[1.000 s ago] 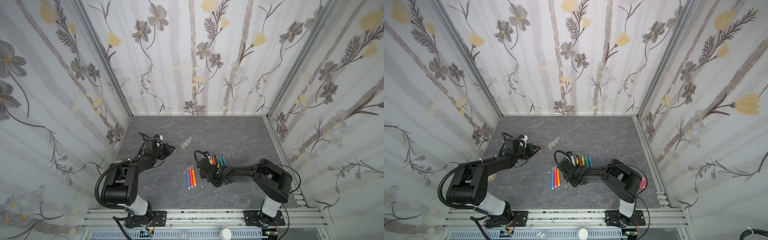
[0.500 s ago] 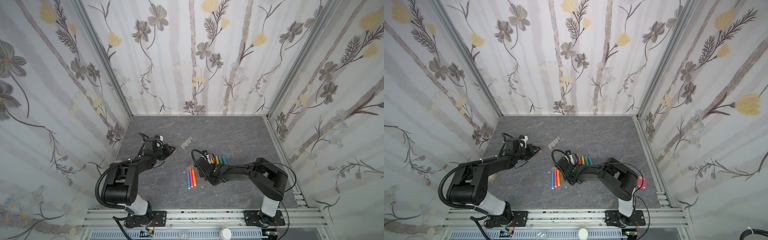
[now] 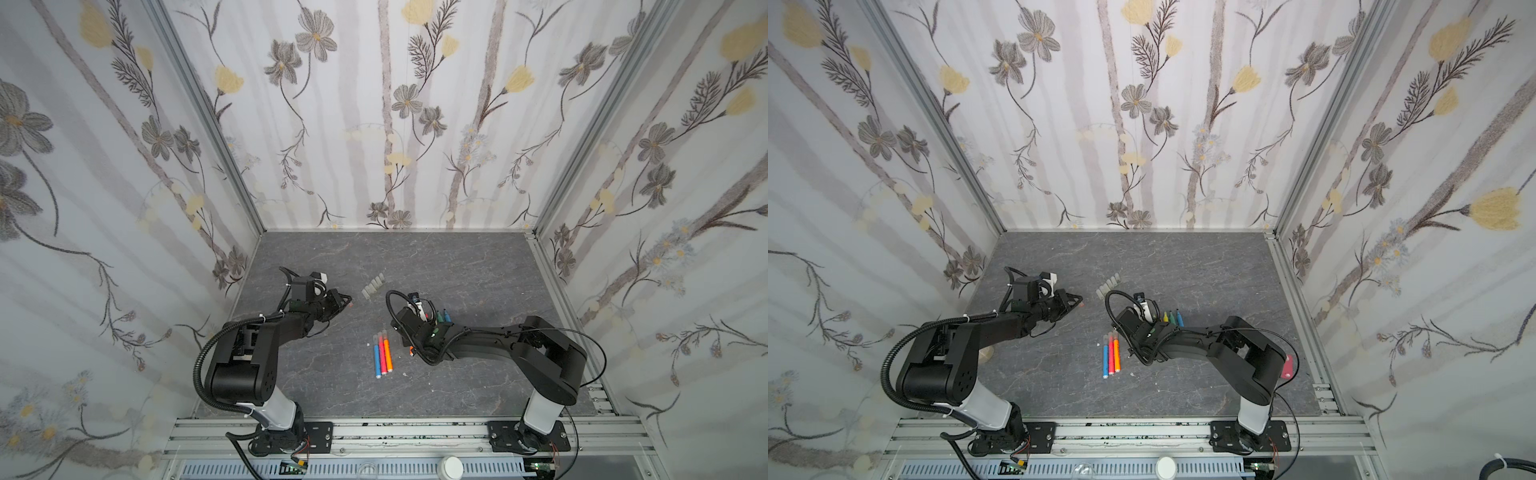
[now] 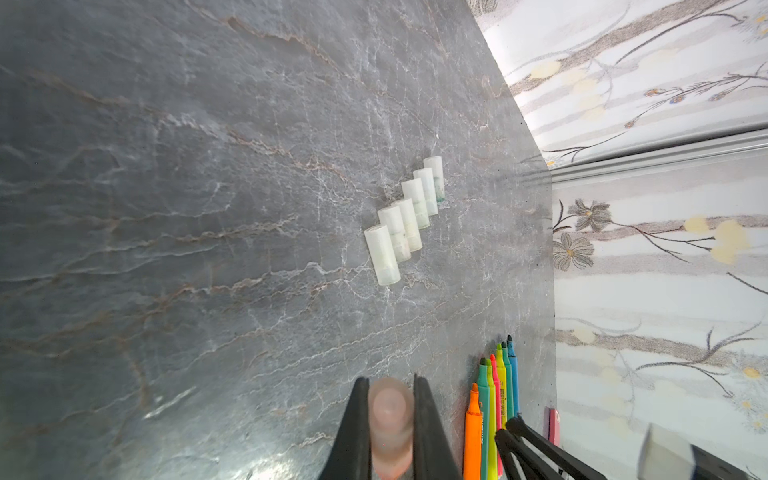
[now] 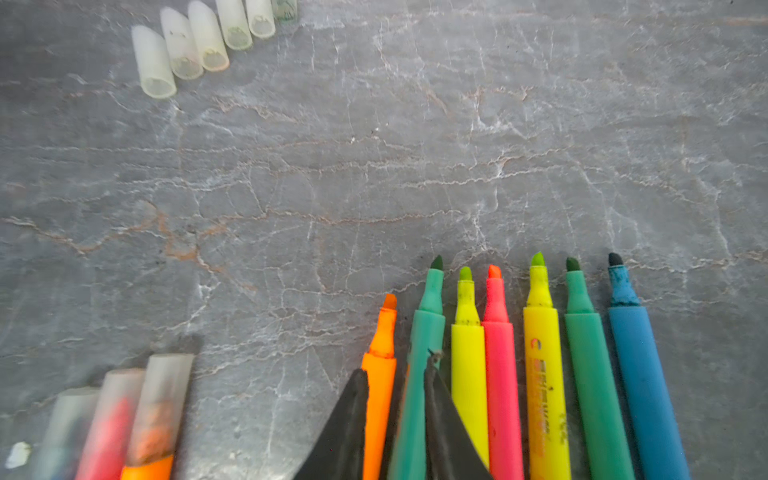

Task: Open the pen caps
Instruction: 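Lay the orange marker beside the green highlighter while the left carries the cap, then set the orange cap at the end of the cap row with the left gripper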

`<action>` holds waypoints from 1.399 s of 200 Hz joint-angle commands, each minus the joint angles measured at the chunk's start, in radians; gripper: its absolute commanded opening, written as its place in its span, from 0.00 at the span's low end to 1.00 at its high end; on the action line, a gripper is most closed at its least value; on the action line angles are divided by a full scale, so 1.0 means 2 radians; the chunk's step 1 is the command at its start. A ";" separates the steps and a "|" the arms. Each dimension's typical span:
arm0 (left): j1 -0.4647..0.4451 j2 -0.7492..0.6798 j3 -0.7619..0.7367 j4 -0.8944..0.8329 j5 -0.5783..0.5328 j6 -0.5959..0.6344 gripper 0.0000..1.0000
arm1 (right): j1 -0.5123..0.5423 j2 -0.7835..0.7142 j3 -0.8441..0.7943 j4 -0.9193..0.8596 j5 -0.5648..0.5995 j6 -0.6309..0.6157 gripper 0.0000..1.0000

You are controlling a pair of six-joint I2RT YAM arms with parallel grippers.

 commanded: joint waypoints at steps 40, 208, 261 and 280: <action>-0.017 0.051 0.018 0.037 -0.003 -0.005 0.00 | 0.000 -0.075 -0.026 0.040 -0.025 -0.029 0.30; -0.029 0.151 0.088 0.061 -0.015 -0.024 0.16 | 0.011 -0.090 -0.050 0.053 -0.065 -0.017 0.30; -0.029 0.154 0.097 0.060 -0.015 -0.028 0.24 | 0.029 -0.055 -0.040 0.058 -0.082 -0.007 0.30; -0.029 0.155 0.099 0.060 -0.014 -0.029 0.26 | 0.034 -0.045 -0.037 0.062 -0.091 -0.002 0.30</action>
